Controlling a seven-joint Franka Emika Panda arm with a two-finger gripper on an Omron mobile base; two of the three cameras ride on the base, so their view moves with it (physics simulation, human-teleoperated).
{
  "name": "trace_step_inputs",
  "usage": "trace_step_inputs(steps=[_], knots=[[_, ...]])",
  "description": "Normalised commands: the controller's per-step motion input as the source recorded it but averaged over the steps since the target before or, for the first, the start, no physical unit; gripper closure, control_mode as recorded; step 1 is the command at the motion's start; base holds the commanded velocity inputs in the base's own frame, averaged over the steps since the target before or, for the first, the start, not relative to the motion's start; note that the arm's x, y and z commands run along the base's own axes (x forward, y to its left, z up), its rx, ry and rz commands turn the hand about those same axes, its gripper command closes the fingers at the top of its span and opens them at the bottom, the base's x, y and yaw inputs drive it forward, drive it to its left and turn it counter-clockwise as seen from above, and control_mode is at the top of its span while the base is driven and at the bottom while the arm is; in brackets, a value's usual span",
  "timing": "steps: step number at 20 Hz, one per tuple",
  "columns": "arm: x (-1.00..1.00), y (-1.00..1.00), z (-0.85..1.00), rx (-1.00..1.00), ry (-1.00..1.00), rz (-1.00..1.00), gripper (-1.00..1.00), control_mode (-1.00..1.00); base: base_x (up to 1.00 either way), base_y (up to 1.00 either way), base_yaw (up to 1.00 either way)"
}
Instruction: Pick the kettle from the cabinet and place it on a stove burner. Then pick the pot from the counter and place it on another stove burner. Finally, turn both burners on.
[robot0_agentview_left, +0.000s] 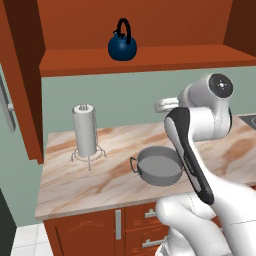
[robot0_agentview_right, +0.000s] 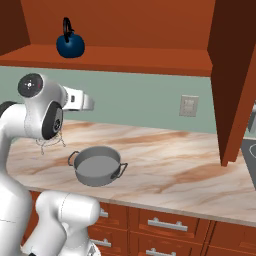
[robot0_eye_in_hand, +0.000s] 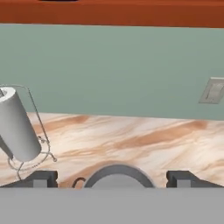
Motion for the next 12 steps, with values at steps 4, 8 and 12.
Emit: trace_step_inputs(steps=[4,8,12], knots=[[-0.11,0.16,0.32,0.0,-0.24,0.0,-1.0,-1.0,0.0,0.0,0.0],[-0.01,0.11,0.16,0.0,-0.14,0.0,-1.0,-1.0,0.0,0.0,0.0],[0.0,0.01,0.11,0.0,-0.08,0.0,-1.0,-1.0,0.0,0.0,0.0]])
